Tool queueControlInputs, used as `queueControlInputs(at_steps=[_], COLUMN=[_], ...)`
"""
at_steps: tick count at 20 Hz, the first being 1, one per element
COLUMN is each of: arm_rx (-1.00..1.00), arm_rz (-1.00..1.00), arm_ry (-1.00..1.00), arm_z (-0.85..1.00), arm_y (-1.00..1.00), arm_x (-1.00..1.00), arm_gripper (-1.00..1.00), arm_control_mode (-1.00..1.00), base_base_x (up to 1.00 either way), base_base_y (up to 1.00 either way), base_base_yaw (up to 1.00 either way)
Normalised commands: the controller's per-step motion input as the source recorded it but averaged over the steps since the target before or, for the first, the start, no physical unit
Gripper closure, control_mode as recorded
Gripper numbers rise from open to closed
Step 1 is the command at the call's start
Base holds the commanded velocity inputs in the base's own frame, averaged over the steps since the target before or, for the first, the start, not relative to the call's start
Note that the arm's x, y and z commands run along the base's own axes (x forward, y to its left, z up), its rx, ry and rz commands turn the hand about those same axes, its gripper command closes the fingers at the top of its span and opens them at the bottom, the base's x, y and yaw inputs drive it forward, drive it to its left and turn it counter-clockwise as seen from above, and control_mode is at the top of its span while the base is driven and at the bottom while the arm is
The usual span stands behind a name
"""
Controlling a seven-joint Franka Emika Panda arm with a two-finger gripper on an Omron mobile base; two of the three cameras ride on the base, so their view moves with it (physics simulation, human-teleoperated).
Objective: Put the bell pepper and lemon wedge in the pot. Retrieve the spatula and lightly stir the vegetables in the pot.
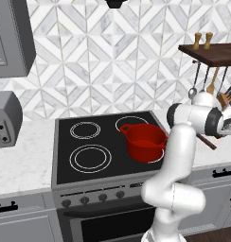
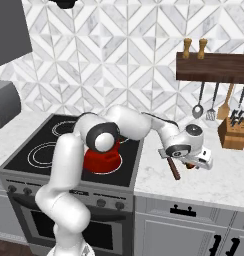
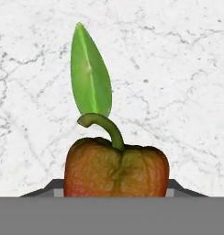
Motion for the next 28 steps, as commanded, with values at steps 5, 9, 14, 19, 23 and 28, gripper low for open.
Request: queueControlInputs(at_steps=[5, 9, 14, 19, 23, 28], arm_rx=[0.00, 0.00, 0.00, 0.00, -0.01, -0.01], arm_rz=[0.04, 0.07, 0.19, 0.31, 0.34, 0.34], arm_ry=[-0.01, 0.00, 0.10, 0.24, 0.22, 0.19], arm_z=[1.00, 1.00, 1.00, 0.58, 0.22, 0.04], arm_y=[0.42, 0.75, 0.99, 1.00, 1.00, 1.00], arm_x=[-0.28, -0.27, -0.11, 0.00, 0.00, 0.00], arm_gripper=[1.00, 1.00, 1.00, 1.00, 1.00, 1.00], arm_control_mode=[-1.00, -1.00, -1.00, -1.00, -1.00, -1.00], base_base_x=[0.00, 0.00, 0.00, 0.00, 0.00, 0.00], base_base_y=[0.00, 0.00, 0.00, 0.00, 0.00, 0.00], base_base_yaw=[0.00, 0.00, 0.00, 0.00, 0.00, 0.00])
